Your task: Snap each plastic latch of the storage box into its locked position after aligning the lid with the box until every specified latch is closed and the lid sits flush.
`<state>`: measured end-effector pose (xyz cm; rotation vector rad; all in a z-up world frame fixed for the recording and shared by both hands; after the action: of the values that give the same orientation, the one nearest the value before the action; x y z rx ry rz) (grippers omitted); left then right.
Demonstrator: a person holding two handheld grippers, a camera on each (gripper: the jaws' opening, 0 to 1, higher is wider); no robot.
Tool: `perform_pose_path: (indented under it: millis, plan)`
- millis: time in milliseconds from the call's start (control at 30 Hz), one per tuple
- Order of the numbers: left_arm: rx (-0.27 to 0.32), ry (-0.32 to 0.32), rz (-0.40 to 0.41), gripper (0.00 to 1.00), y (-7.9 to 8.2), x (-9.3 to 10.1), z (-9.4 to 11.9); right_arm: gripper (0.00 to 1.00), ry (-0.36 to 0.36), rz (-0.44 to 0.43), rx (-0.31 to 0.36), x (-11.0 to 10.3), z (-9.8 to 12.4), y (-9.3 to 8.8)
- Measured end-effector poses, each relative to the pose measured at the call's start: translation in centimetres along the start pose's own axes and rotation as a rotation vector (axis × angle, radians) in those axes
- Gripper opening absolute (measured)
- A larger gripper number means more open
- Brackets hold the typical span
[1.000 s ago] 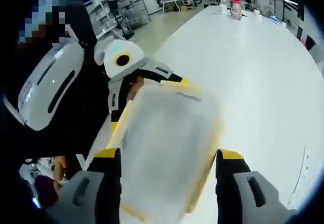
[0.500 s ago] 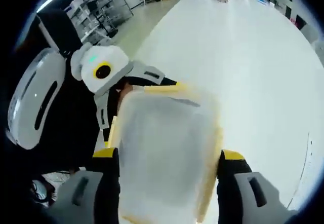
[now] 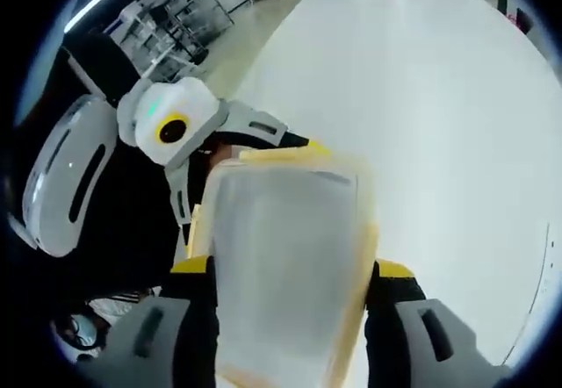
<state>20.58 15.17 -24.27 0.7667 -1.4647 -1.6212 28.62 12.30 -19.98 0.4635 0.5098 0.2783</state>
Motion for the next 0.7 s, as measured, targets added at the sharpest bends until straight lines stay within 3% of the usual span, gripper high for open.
perform_pose_path:
  millis: [267, 467, 600, 700]
  plan:
    - [-0.009, -0.010, -0.012, 1.00, 0.0, 0.0, 0.0, 0.59, 0.035, -0.033, 0.002, 0.4, 0.5, 0.3]
    - [0.007, -0.021, -0.013, 1.00, -0.1, 0.1, 0.1, 0.66, 0.064, -0.061, 0.014, 0.7, 0.5, 0.2]
    - [0.024, -0.019, -0.015, 1.00, 0.2, 0.2, 0.0, 0.69, 0.047, -0.041, 0.071, 0.5, 0.6, -0.1]
    - [0.025, -0.013, -0.012, 0.98, 0.4, 0.1, -0.2, 0.63, 0.008, 0.035, 0.128, 0.5, 2.0, -0.6]
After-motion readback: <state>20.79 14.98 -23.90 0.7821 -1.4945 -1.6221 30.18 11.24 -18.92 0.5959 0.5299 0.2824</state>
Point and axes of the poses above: the point that each gripper's makers call its tool centre point, and the gripper's own axes: z roughly backward along the fingers, x roughly to its right, y roughly out of its top, the point moved 5 cm from there along z, roughly backward along the fingers, and after that the axes turned 10 degrees about x, right-handed, at the moved point
